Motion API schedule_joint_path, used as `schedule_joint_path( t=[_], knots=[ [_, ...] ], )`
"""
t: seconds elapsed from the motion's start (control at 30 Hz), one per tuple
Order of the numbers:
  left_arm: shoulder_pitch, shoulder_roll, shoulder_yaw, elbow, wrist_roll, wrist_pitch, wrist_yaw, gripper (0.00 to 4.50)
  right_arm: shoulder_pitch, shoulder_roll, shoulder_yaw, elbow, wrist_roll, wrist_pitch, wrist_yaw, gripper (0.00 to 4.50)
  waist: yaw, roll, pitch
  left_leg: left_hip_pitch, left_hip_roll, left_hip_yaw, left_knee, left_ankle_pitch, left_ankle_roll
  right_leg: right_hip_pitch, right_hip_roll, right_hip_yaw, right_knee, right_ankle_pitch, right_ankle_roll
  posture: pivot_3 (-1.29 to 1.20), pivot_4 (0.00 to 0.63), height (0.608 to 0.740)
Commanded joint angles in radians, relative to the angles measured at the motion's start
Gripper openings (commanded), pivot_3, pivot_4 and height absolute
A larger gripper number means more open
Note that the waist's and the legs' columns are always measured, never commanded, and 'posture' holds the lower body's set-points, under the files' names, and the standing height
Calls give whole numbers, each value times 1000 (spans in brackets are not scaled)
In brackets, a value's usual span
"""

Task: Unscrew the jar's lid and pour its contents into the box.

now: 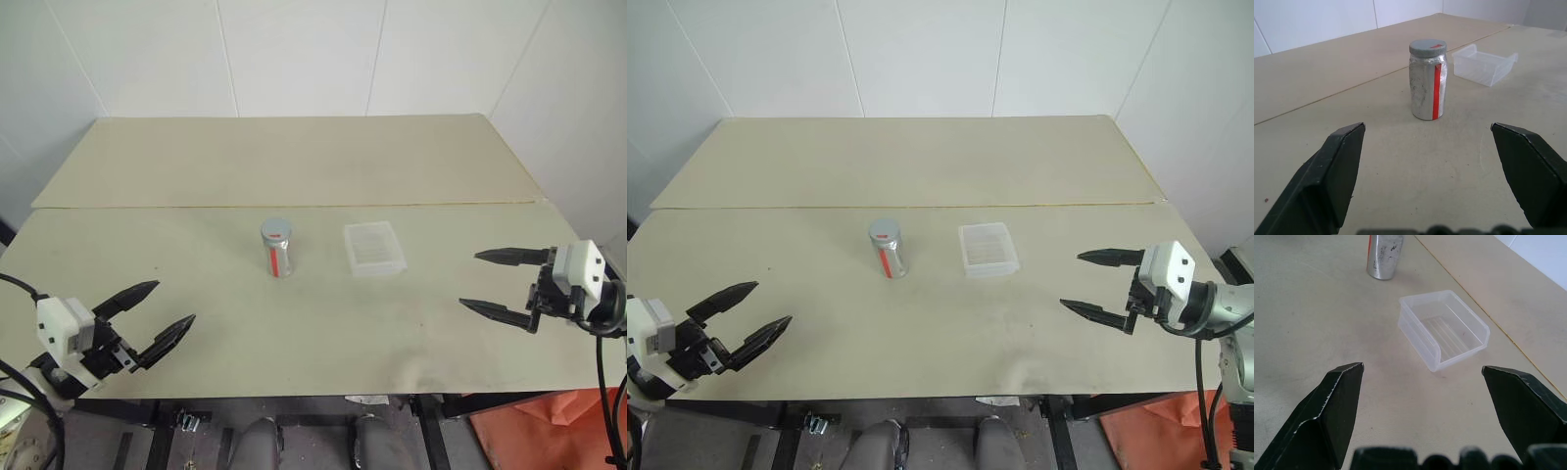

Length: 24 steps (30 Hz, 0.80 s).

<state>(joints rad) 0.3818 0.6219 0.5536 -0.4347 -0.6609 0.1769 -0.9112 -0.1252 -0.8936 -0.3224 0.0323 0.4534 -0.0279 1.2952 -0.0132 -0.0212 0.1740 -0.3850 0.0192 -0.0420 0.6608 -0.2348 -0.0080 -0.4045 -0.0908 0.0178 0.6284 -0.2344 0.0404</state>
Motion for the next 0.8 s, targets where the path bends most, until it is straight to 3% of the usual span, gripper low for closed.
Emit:
schedule_joint_path(
  t=[0.03,0.4,0.67,0.8],
  knots=[
    [3,-2,14,-29,-5,-13,6,4485,-8,-14,-29,-20,16,-18,-3,4500,0,0,0,0,0,0,0,0,0,0,0,0,0,0,0,0,150,740],
    [-42,-37,-77,-33,67,-57,45,4485,24,-6,-37,-46,19,-14,-16,4500,1,0,0,0,0,0,0,0,0,0,0,0,0,0,0,0,150,740],
    [-205,-367,-382,60,413,-286,340,4485,1,43,4,-102,27,14,-67,4500,7,0,-1,1,-1,0,0,0,0,2,0,2,-1,7,8,0,150,740],
    [-292,-460,-482,167,551,-364,443,4485,37,58,-8,-168,36,34,-95,4500,14,0,-1,1,-2,0,0,0,0,2,0,2,-1,7,9,0,150,740]
  ],
)
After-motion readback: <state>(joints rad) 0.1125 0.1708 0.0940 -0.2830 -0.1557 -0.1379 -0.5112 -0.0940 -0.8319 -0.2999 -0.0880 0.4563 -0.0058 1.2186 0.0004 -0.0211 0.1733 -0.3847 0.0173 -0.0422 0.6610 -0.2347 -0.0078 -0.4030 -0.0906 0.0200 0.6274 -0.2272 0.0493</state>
